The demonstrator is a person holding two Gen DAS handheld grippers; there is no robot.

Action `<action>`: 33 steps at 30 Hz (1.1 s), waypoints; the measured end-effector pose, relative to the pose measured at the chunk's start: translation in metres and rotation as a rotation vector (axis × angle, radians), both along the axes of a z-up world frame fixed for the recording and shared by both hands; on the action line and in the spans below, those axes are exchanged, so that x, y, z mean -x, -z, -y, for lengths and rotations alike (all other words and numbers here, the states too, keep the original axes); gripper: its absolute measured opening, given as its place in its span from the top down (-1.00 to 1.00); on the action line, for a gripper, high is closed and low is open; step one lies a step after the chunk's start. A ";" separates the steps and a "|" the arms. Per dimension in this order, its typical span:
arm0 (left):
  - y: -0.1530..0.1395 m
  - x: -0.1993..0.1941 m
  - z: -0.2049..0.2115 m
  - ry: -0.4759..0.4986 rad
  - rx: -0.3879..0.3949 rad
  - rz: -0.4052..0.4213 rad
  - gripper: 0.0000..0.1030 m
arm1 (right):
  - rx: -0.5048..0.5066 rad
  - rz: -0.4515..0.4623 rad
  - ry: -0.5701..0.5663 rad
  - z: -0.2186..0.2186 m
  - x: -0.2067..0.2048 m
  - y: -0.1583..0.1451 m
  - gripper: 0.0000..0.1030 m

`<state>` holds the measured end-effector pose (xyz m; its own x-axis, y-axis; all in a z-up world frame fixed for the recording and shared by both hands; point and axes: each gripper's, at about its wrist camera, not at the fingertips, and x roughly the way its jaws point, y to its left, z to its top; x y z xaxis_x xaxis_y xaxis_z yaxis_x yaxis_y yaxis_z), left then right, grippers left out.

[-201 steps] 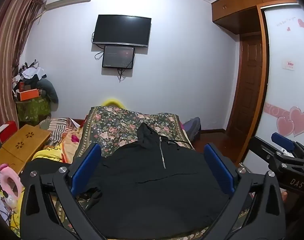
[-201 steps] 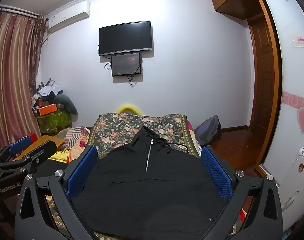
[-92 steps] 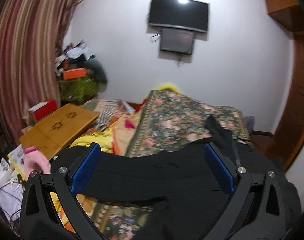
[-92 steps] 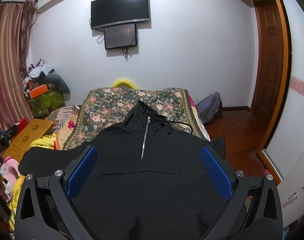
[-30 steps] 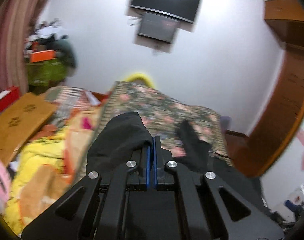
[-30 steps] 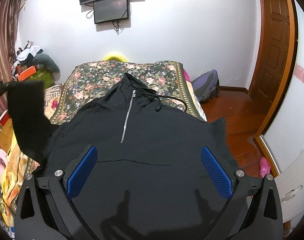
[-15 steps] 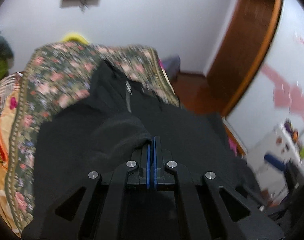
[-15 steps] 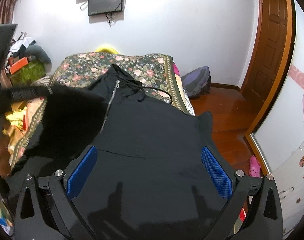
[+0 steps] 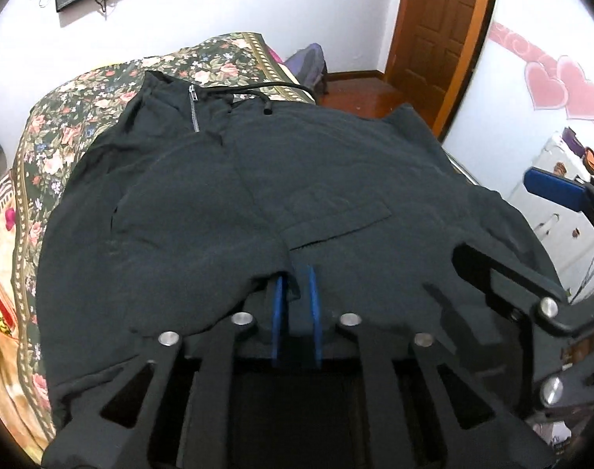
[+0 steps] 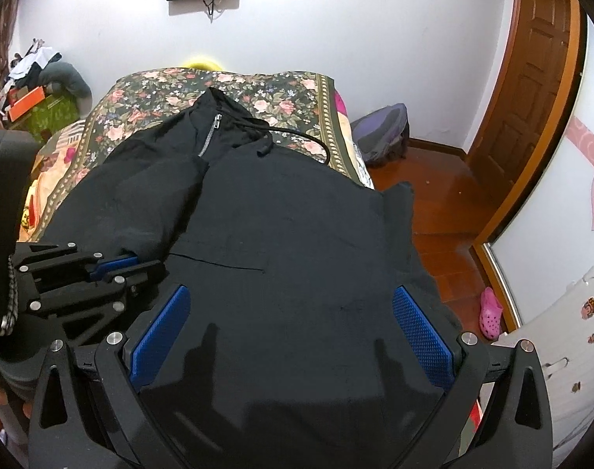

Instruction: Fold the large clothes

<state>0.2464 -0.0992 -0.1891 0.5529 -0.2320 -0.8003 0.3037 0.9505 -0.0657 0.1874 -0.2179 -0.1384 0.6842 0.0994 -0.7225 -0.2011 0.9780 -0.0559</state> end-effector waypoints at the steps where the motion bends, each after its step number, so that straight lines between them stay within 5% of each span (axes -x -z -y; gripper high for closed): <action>1: -0.004 0.002 -0.003 0.004 0.010 -0.004 0.54 | -0.006 0.003 -0.006 -0.001 0.000 -0.003 -1.00; 4: -0.019 0.006 -0.020 -0.008 0.032 0.016 0.31 | -0.022 0.016 -0.031 -0.006 0.000 -0.011 -1.00; 6: -0.031 0.013 -0.037 -0.047 0.020 0.058 -0.12 | -0.026 0.025 -0.052 -0.013 0.000 -0.015 -1.00; 8: -0.041 0.015 -0.058 -0.096 0.004 0.110 -0.30 | -0.024 0.034 -0.088 -0.023 -0.001 -0.020 -1.00; 16: -0.059 0.033 -0.151 -0.293 -0.058 0.182 -0.32 | 0.047 0.030 -0.274 -0.081 -0.009 -0.016 -0.99; 25: -0.042 0.060 -0.213 -0.435 -0.099 0.149 -0.32 | 0.148 -0.089 -0.483 -0.158 -0.027 0.018 -0.94; 33: -0.021 0.066 -0.221 -0.444 -0.099 0.110 -0.32 | 0.302 -0.186 -0.529 -0.193 -0.042 0.061 -0.48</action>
